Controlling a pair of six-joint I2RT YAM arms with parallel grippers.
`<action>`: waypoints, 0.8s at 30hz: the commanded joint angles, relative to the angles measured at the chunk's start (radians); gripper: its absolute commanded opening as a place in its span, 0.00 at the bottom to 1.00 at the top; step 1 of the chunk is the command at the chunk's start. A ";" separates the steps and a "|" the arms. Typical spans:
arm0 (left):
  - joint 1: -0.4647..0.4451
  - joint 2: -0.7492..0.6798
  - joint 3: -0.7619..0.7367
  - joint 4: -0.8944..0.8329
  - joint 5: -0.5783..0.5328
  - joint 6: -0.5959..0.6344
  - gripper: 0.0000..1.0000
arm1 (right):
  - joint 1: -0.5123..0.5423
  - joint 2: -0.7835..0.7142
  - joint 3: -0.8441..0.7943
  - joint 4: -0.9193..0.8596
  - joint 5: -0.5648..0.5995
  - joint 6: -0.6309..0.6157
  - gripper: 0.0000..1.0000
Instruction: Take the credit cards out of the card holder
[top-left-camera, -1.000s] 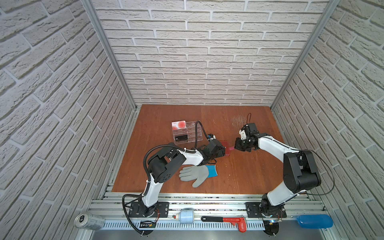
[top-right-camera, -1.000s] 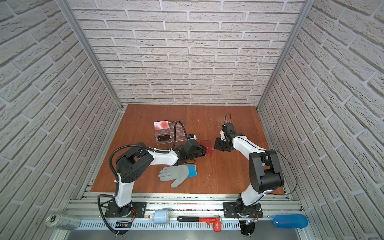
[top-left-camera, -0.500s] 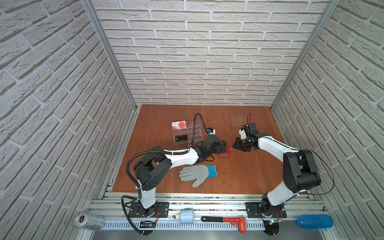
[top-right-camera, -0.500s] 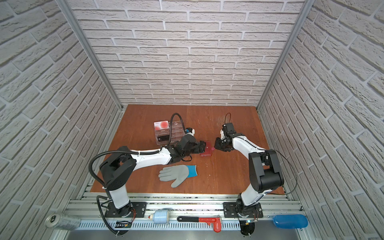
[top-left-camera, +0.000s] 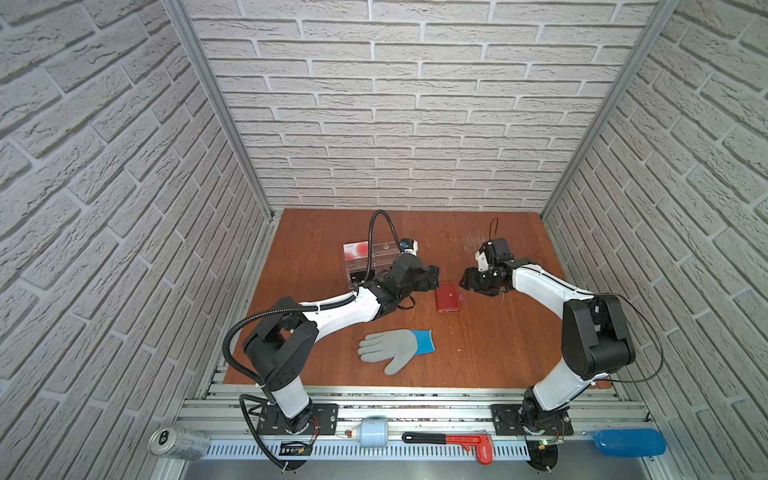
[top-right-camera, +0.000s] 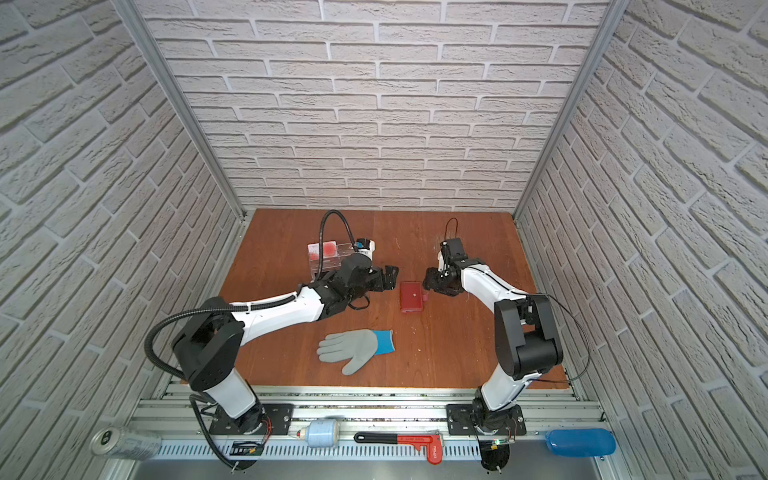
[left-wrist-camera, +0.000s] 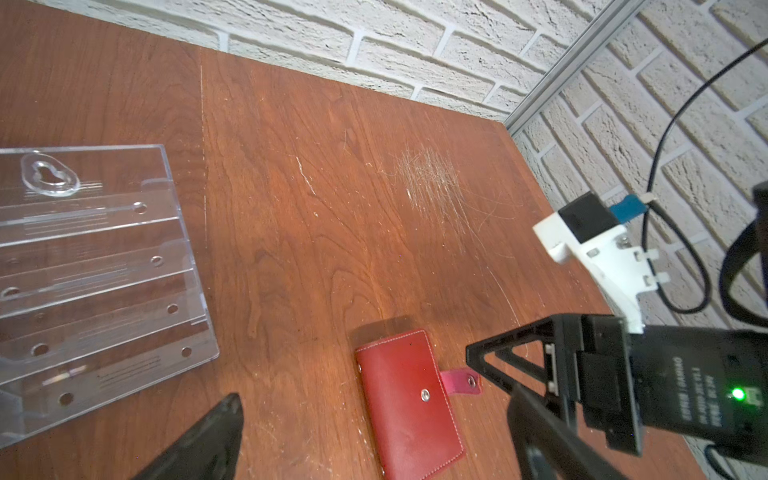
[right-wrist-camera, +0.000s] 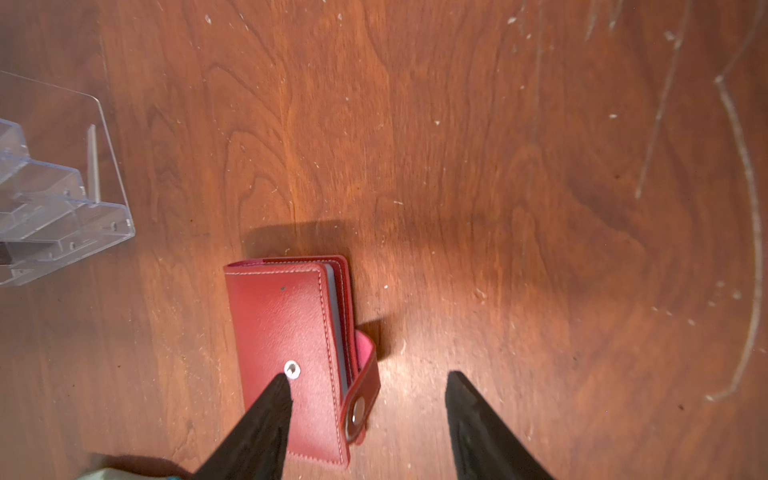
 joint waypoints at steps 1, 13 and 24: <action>0.003 -0.011 -0.013 0.047 0.045 -0.004 0.98 | 0.008 0.034 0.012 0.006 0.015 -0.013 0.58; 0.026 0.028 -0.033 0.077 0.106 -0.058 0.98 | 0.029 0.104 0.020 -0.004 0.042 -0.029 0.58; 0.027 0.075 -0.020 0.082 0.149 -0.083 0.98 | 0.034 0.108 0.009 0.001 0.060 -0.027 0.65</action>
